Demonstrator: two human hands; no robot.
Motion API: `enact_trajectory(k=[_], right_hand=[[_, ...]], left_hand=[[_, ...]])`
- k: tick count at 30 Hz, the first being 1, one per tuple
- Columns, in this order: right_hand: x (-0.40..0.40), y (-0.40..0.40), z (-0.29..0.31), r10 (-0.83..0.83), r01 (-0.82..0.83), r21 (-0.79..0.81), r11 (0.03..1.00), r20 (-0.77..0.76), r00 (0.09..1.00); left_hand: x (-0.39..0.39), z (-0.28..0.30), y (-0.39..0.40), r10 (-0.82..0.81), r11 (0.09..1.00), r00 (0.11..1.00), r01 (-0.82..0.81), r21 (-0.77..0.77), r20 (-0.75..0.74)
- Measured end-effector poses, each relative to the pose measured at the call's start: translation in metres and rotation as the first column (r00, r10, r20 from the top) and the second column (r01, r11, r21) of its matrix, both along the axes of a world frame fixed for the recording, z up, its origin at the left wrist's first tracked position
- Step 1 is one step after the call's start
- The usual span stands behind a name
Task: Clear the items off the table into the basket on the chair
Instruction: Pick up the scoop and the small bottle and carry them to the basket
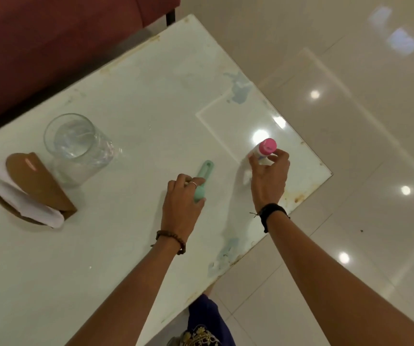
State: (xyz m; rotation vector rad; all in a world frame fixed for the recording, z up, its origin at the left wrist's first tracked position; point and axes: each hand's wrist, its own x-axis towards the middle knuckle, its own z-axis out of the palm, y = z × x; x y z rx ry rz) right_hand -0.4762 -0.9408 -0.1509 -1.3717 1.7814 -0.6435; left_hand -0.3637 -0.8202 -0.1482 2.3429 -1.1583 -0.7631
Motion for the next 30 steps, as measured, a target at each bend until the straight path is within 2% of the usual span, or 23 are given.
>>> enact_trajectory(k=[3,8,12,17,20,22,26,30], right_hand=[[0.003,0.003,-0.004,0.036,-0.038,-0.052,0.998,-0.047,0.998],[0.016,0.033,0.003,0.225,-0.236,-0.093,0.967,-0.117,0.967],[0.043,0.090,0.022,0.415,-0.414,-0.069,0.908,0.002,0.910],[0.103,0.218,0.058,0.595,-0.580,-0.135,0.803,0.142,0.791],[0.152,0.313,0.075,0.701,-0.688,-0.146,0.711,0.225,0.676],[0.186,0.373,0.084,0.783,-0.774,-0.161,0.613,0.255,0.567],[0.263,0.496,0.104,0.903,-0.910,-0.188,0.370,0.304,0.304],[0.339,0.616,0.120,0.945,-0.971,-0.195,0.142,0.318,0.074]], left_hand=[[0.005,0.000,0.011,0.054,0.998,0.995,-0.056,-0.018,-0.081],[0.017,0.013,0.047,0.184,0.975,0.962,-0.205,-0.084,-0.203],[0.038,0.034,0.102,0.257,0.933,0.929,-0.310,-0.182,-0.266],[0.075,0.069,0.217,0.336,0.882,0.906,-0.399,-0.250,-0.257],[0.107,0.087,0.315,0.419,0.847,0.877,-0.471,-0.247,-0.237],[0.129,0.098,0.382,0.506,0.796,0.833,-0.551,-0.250,-0.224],[0.181,0.121,0.524,0.695,0.668,0.711,-0.693,-0.273,-0.106],[0.234,0.144,0.661,0.847,0.522,0.522,-0.782,-0.339,0.100]])
